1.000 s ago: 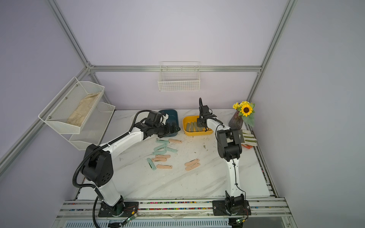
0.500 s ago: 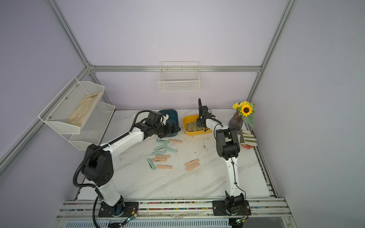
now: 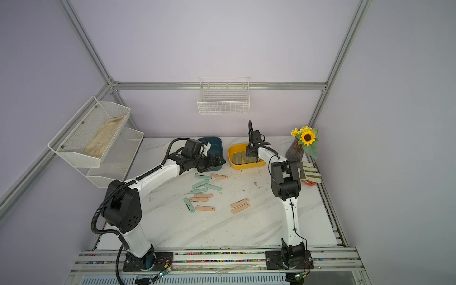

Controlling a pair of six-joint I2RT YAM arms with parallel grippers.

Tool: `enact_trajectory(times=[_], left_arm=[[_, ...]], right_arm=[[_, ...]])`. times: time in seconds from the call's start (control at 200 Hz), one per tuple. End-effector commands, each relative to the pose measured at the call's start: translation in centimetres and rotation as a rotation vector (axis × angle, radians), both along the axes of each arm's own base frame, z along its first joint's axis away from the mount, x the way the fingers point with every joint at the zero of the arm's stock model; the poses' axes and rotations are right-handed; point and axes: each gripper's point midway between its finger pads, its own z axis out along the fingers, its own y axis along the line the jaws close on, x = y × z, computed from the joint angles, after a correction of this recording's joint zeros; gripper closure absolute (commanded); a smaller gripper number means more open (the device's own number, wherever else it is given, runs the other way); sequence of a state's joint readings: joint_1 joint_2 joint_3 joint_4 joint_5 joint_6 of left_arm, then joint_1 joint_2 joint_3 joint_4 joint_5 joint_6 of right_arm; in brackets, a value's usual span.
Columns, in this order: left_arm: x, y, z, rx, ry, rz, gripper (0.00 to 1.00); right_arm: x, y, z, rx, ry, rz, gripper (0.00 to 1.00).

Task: Place the fruit knives into the storage box by color
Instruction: Place the fruit knife in the storage box.

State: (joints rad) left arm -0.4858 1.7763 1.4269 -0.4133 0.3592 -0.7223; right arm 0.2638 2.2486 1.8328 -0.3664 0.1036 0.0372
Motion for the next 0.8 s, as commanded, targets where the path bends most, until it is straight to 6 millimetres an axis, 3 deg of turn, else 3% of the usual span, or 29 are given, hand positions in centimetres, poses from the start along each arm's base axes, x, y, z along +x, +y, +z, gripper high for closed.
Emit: enact_trajectory(times=[0.0, 0.17, 0.335, 0.62, 0.795], left_arm=[[0.3, -0.4, 4.7, -0.053, -0.097, 0.001, 0.00], [-0.3, 0.2, 5.0, -0.041, -0.108, 0.011, 0.00], [-0.6, 0.8, 5.1, -0.024, -0.116, 0.022, 0.00], [-0.7, 3.0, 4.9, 0.005, -0.119, 0.067, 0.00], [-0.9, 4.1, 5.1, 0.008, -0.124, 0.088, 0.00]], right_arm=[[-0.3, 0.5, 6.8, 0.061, -0.096, 0.009, 0.51], [-1.9, 1.3, 9.3, 0.136, -0.112, 0.036, 0.45], [-4.1, 4.0, 9.9, 0.174, -0.108, 0.077, 0.39], [-8.8, 11.4, 6.7, 0.008, -0.074, 0.158, 0.31], [-9.5, 13.8, 4.5, -0.056, -0.052, 0.174, 0.27]])
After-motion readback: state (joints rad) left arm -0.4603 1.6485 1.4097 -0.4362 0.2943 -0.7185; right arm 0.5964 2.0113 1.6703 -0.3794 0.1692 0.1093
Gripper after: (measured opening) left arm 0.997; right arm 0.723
